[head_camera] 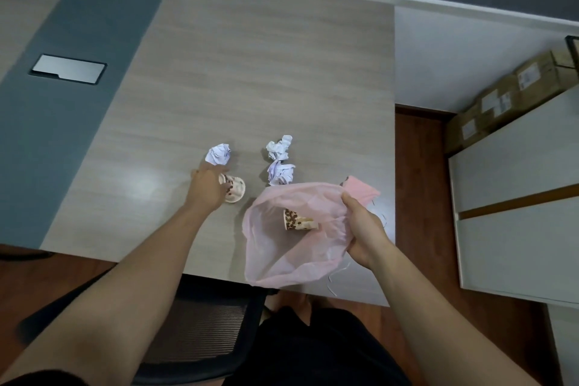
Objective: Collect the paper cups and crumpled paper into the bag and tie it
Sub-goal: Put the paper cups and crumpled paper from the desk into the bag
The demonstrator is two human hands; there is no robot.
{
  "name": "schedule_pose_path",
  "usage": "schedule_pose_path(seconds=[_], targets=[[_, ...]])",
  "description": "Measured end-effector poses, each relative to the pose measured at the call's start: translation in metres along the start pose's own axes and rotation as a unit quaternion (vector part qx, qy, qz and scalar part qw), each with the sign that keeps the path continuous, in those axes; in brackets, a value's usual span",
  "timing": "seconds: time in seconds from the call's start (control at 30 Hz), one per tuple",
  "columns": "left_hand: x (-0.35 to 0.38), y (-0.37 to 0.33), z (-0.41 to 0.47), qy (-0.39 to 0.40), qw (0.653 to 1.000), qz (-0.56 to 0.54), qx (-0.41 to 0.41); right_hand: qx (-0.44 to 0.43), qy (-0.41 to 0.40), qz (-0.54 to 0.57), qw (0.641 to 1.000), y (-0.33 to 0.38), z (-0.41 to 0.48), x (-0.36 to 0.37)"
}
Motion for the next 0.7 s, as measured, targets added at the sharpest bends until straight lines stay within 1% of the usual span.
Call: schedule_pose_path(seconds=[0.03, 0.07, 0.1, 0.13, 0.17, 0.23, 0.27, 0.3, 0.37, 0.4, 0.53, 0.63, 0.7], targets=[[-0.012, -0.006, -0.001, -0.009, 0.998, -0.064, -0.023, -0.001, 0.000, -0.001, 1.000, 0.000, 0.000, 0.000], [-0.024, -0.014, -0.005, -0.003, 0.988, -0.148, -0.052, -0.003, -0.001, -0.001, 1.000, 0.001, -0.001, 0.000], [-0.034, -0.024, -0.013, 0.027, 0.964, -0.253, -0.078, -0.005, -0.001, 0.000, 1.000, 0.001, -0.001, 0.000], [-0.041, -0.029, -0.020, 0.079, 0.928, -0.350, -0.100, -0.008, -0.002, 0.002, 1.000, 0.002, -0.001, 0.001], [-0.046, -0.035, -0.030, 0.144, 0.890, -0.418, -0.116, -0.009, -0.001, 0.006, 1.000, 0.002, -0.001, 0.002], [-0.040, -0.040, -0.049, 0.255, 0.841, -0.455, -0.145, -0.010, 0.000, 0.016, 1.000, 0.002, 0.000, 0.004], [-0.030, -0.039, -0.057, 0.296, 0.825, -0.454, -0.158, -0.010, -0.002, 0.020, 1.000, 0.001, 0.000, 0.006], [-0.018, -0.038, -0.064, 0.318, 0.817, -0.448, -0.175, -0.011, -0.005, 0.024, 1.000, 0.001, 0.000, 0.008], [0.013, -0.038, -0.076, 0.331, 0.808, -0.439, -0.210, -0.011, -0.013, 0.026, 1.000, 0.002, -0.001, 0.012], [0.030, -0.039, -0.081, 0.323, 0.809, -0.435, -0.228, -0.011, -0.016, 0.024, 1.000, 0.003, -0.003, 0.014], [0.085, -0.058, -0.092, 0.255, 0.826, -0.425, -0.269, -0.013, -0.031, 0.011, 0.999, 0.006, -0.004, 0.013], [0.112, -0.064, -0.085, 0.189, 0.848, -0.417, -0.269, -0.013, -0.047, -0.007, 0.999, 0.008, -0.002, 0.007], [0.126, -0.060, -0.073, 0.183, 0.874, -0.375, -0.249, -0.015, -0.056, -0.014, 0.998, 0.011, 0.001, 0.001]])
Point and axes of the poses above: each hand's wrist, its own z-axis towards the middle knuckle, its own x-axis out of the palm, y = z × x, the point moved 1 cm from there along z, towards the middle knuckle, and after that the axes turned 15 degrees about -z, right-handed, at the moved point
